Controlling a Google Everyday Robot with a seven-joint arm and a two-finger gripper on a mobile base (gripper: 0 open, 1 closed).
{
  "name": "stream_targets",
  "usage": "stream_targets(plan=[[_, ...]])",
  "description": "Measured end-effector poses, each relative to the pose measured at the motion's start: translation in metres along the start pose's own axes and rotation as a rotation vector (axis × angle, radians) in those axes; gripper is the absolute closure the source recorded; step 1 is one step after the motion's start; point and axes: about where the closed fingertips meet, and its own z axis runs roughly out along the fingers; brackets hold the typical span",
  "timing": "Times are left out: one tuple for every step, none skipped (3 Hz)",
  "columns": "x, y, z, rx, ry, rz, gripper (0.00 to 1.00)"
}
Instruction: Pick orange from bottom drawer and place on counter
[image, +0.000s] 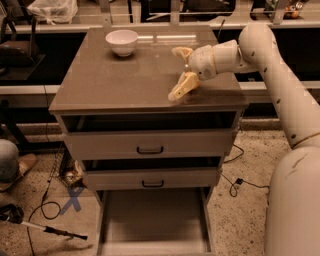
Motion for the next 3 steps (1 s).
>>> stream_targets(plan=[[0.000,-0.001,-0.012,0.024,-0.027,-0.016,0.00],[-0.004,-0.004,-0.026,0.060,-0.049,-0.048,0.00],[-0.010,-0.007,-0.059,0.130,-0.055,-0.078,0.00]])
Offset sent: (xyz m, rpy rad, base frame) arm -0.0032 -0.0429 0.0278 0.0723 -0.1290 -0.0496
